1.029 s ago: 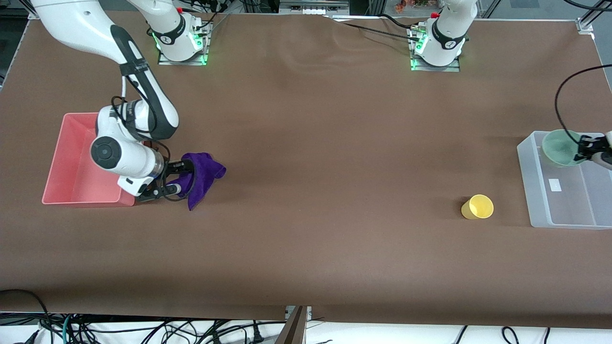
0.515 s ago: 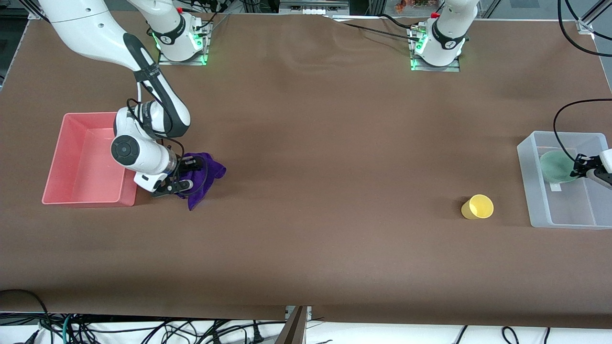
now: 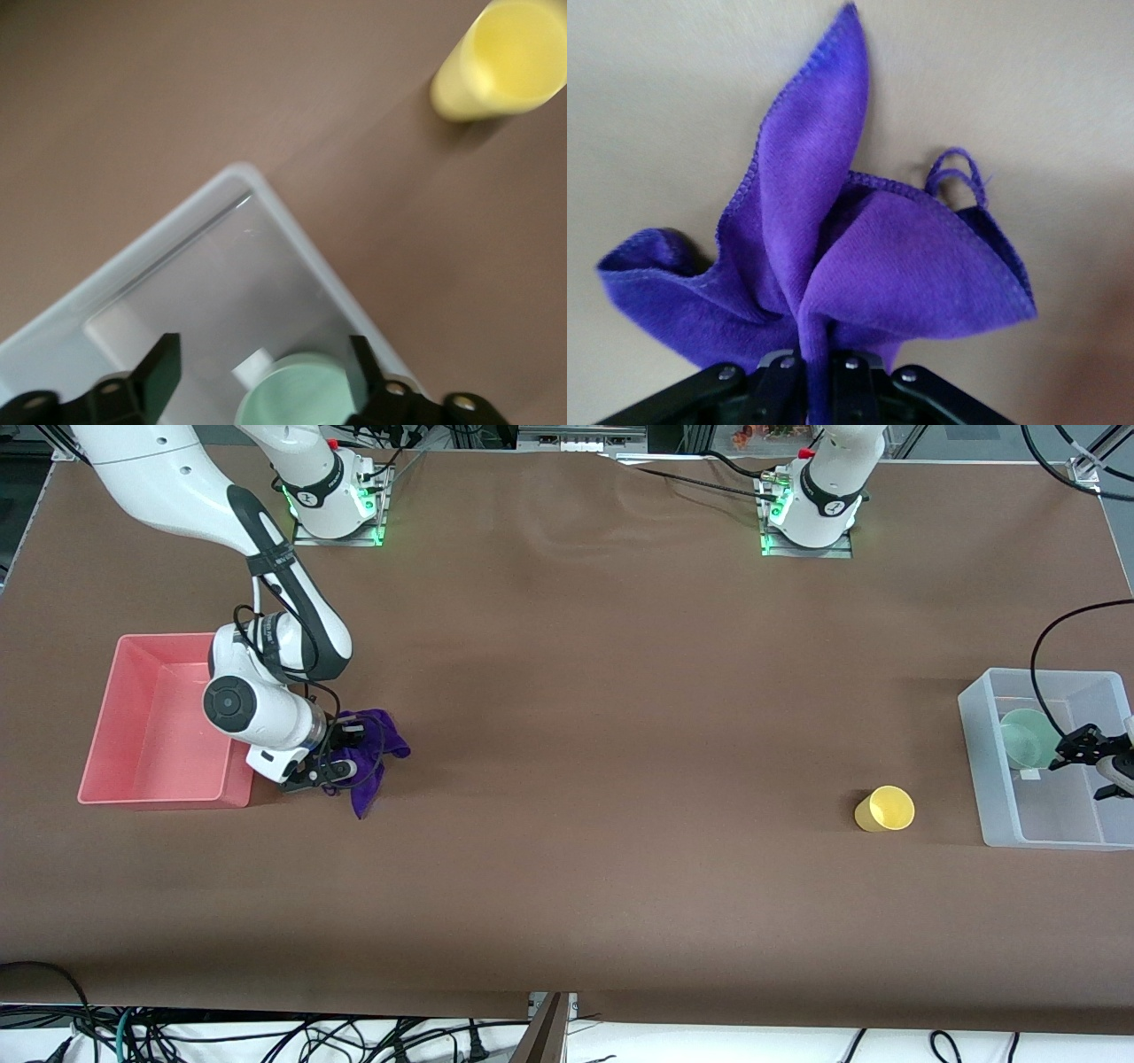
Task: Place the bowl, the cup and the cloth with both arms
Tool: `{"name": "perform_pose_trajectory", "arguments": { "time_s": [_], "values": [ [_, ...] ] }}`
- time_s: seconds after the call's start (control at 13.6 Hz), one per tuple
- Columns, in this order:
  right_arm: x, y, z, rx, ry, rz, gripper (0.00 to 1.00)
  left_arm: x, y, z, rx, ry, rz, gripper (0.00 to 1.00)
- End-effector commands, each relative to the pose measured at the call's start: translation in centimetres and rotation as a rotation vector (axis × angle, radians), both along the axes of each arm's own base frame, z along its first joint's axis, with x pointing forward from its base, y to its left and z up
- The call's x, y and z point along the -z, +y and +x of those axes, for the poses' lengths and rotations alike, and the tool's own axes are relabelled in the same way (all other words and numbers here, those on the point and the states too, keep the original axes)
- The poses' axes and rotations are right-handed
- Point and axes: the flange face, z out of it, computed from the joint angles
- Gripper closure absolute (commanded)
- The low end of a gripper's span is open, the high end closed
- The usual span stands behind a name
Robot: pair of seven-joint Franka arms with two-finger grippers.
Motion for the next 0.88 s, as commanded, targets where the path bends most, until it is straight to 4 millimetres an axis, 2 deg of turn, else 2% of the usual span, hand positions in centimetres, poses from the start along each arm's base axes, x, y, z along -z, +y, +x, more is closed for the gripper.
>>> {"name": "perform_pose_trajectory", "arguments": {
  "time_s": [0.0, 0.15, 0.22, 0.29, 0.37, 0.44, 0.51, 0.59, 0.66, 0.74, 0.81],
  "values": [
    [-7.2, -0.9, 3.3, -0.035, 0.045, 0.005, 1.0, -0.8, -6.6, 1.9, -0.118, 0.06, -0.001, 0.0],
    [-13.8, -2.7, 5.5, -0.045, 0.095, -0.003, 1.0, 1.0, -11.9, 2.9, -0.25, 0.101, -0.001, 0.0],
    [-16.9, -3.8, 6.1, -0.07, 0.114, -0.006, 1.0, 2.8, -13.8, 3.3, -0.314, 0.129, -0.004, 0.0],
    [-19.1, -5.9, 6.3, -0.085, 0.14, -0.012, 1.0, 4.6, -15.4, 3.5, -0.369, 0.158, -0.005, 0.0],
    [-20.9, -8.3, 6.4, -0.102, 0.161, -0.015, 1.0, 6.2, -16.6, 3.7, -0.41, 0.178, -0.007, 0.0],
    [-22.0, -11.0, 6.2, -0.132, 0.186, -0.013, 1.0, 7.4, -17.3, 3.9, -0.43, 0.188, -0.007, 0.01],
    [-22.4, -14.6, 5.9, -0.172, 0.208, -0.004, 1.0, 8.7, -17.7, 4.1, -0.442, 0.181, -0.014, 0.03],
    [-22.6, -17.8, 5.5, -0.21, 0.215, 0.005, 1.0, 10.1, -17.6, 4.2, -0.449, 0.183, -0.02, 0.12],
    [-22.4, -20.8, 4.9, -0.234, 0.229, 0.012, 1.0, 11.6, -17.6, 4.2, -0.457, 0.192, -0.034, 0.38],
    [-21.3, -23.4, 4.2, -0.23, 0.256, 0.015, 1.0, 12.6, -17.5, 4.3, -0.46, 0.193, -0.04, 0.68],
    [-19.9, -25.2, 3.4, -0.21, 0.281, 0.018, 1.0, 13.3, -17.5, 4.3, -0.463, 0.196, -0.044, 0.94]
  ]
}}
